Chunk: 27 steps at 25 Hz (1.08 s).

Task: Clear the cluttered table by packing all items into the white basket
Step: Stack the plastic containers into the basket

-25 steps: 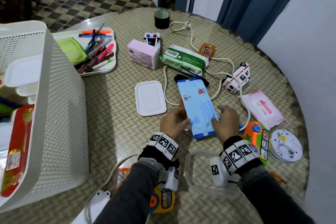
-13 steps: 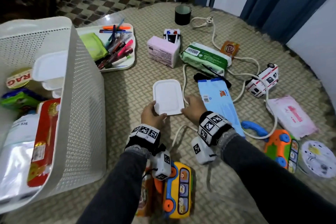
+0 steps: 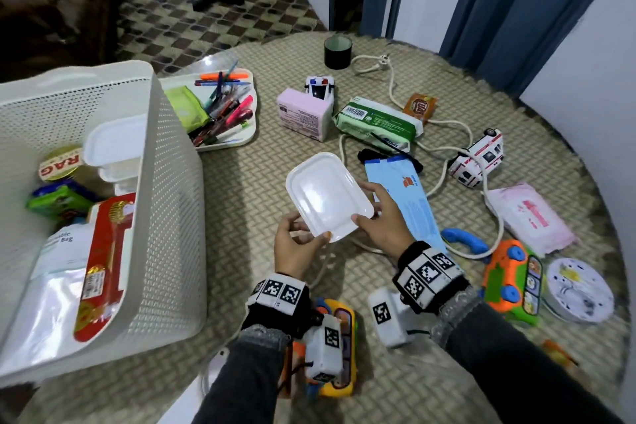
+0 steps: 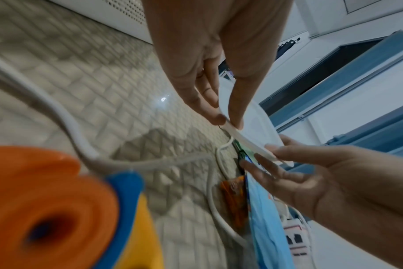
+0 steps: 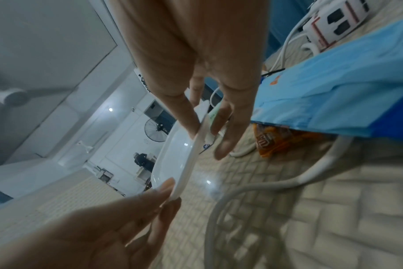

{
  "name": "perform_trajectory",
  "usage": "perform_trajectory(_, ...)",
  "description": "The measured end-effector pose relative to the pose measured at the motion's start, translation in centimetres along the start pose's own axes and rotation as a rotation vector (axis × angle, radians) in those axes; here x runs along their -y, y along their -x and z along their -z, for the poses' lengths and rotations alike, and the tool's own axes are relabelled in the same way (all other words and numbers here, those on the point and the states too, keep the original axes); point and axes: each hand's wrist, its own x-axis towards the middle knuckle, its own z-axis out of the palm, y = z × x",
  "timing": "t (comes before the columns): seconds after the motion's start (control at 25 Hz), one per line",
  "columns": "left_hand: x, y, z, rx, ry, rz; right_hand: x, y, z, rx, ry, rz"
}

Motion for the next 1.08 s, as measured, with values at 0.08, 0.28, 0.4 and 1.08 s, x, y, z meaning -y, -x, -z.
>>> perform_trajectory(0.08,-0.2,2.3,-0.7,0.039,0.06,0.007,0.2,1.9,1.4,-0.001,-0.036,0.055)
perform_trajectory(0.28,-1.2,5.8,-1.3,0.097,0.091,-0.007,-1.4,6.1,6.0,-0.011,-0.04,0.07)
perform_trajectory(0.4,-0.8,7.7,-2.8,0.126,-0.004,-0.08,-2.7,8.9,8.6,0.009,-0.027,0.052)
perform_trajectory(1.08,6.1,13.0,-6.3,0.274,-0.519,-0.155,-11.1,19.4,11.5,-0.067,0.115,-0.236)
